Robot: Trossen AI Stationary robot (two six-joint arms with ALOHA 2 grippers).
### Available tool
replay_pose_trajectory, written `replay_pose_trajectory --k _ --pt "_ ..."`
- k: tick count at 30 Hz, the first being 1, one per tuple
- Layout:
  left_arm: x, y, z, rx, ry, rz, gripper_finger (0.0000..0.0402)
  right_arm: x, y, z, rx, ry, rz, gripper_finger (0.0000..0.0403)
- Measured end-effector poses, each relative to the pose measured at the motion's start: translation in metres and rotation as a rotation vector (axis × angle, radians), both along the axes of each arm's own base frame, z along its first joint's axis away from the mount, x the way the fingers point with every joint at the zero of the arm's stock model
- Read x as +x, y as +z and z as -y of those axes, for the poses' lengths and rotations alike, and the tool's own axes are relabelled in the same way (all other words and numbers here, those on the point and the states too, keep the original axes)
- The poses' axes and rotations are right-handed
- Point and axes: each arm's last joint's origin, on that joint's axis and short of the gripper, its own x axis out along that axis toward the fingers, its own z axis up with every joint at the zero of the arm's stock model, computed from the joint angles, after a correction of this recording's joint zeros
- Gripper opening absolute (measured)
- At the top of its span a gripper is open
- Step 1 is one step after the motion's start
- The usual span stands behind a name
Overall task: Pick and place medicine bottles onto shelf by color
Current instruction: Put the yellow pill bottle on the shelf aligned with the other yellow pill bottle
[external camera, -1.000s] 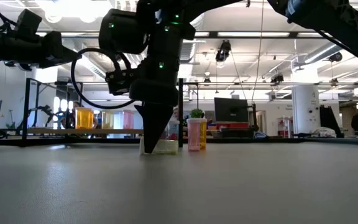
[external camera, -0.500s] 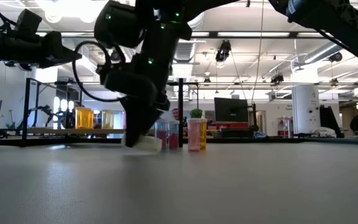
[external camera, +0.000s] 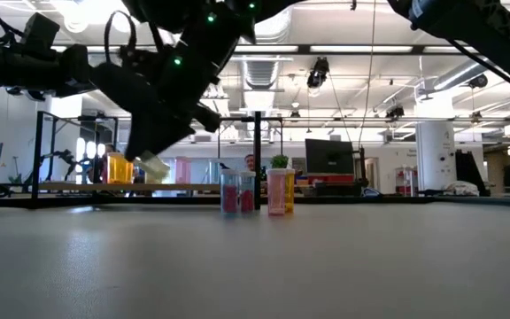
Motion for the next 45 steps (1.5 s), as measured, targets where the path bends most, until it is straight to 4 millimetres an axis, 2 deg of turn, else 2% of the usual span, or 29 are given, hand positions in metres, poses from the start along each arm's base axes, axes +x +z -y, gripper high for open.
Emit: replay_pose_trajectory --k 4,9,20,29,45 --pt "0.0 0.0 0.0 0.0 0.0 0.0 0.0173 0.006 0.006 -0.001 -0.002 -0.06 0.101 0.0089" --pt "0.0 0.0 0.0 0.0 0.0 0.0 0.0173 0.009 0.011 -0.002 -0.013 -0.225 0.204 0.009" --pt "0.0 0.0 0.0 0.0 0.0 0.0 0.0173 0.008 0.008 0.007 -0.118 -0.58 0.345 0.0101" --pt "0.0 0.0 0.0 0.0 0.0 0.0 0.0173 0.005 -0.006 0.033 -0.217 -0.864 0.492 0.0102" --pt "0.0 0.0 0.0 0.0 0.0 0.0 0.0173 0.001 -0.046 0.084 -0.316 -0.984 0.613 0.0102"
